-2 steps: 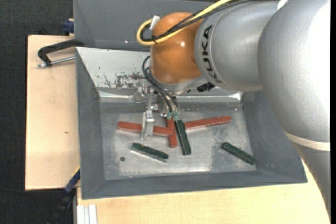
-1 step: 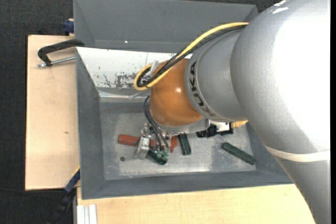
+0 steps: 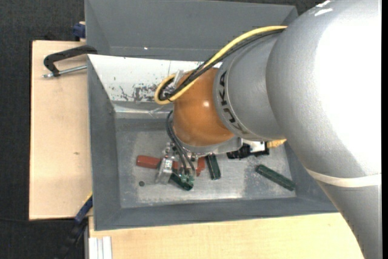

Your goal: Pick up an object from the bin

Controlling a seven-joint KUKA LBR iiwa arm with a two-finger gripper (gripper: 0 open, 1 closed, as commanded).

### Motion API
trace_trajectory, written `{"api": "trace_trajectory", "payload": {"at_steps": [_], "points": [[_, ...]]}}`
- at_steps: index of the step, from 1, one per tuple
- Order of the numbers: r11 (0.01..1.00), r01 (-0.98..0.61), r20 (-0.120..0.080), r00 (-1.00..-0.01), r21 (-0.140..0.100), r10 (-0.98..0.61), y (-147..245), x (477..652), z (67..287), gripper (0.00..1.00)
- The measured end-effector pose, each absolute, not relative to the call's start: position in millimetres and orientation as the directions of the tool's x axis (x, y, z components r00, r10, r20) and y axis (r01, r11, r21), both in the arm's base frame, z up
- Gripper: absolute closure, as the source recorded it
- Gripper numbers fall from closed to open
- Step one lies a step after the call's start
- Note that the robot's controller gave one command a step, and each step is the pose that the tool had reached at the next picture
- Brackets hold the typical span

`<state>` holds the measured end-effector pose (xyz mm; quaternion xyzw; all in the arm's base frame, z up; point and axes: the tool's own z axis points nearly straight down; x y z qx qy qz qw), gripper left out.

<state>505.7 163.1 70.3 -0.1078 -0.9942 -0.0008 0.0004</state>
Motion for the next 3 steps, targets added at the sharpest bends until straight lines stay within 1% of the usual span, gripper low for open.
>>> {"api": "trace_trajectory", "payload": {"at_steps": [1, 2, 3], "points": [[0.978, 0.21, -0.003, -0.978, 0.002, 0.21, 151, 553.9, 176, 1.0], [0.978, 0.21, -0.003, -0.978, 0.002, 0.21, 151, 553.9, 176, 1.0], [0.977, 0.215, 0.0, -0.977, 0.002, 0.215, 147, 560.2, 206, 1.0]]}}
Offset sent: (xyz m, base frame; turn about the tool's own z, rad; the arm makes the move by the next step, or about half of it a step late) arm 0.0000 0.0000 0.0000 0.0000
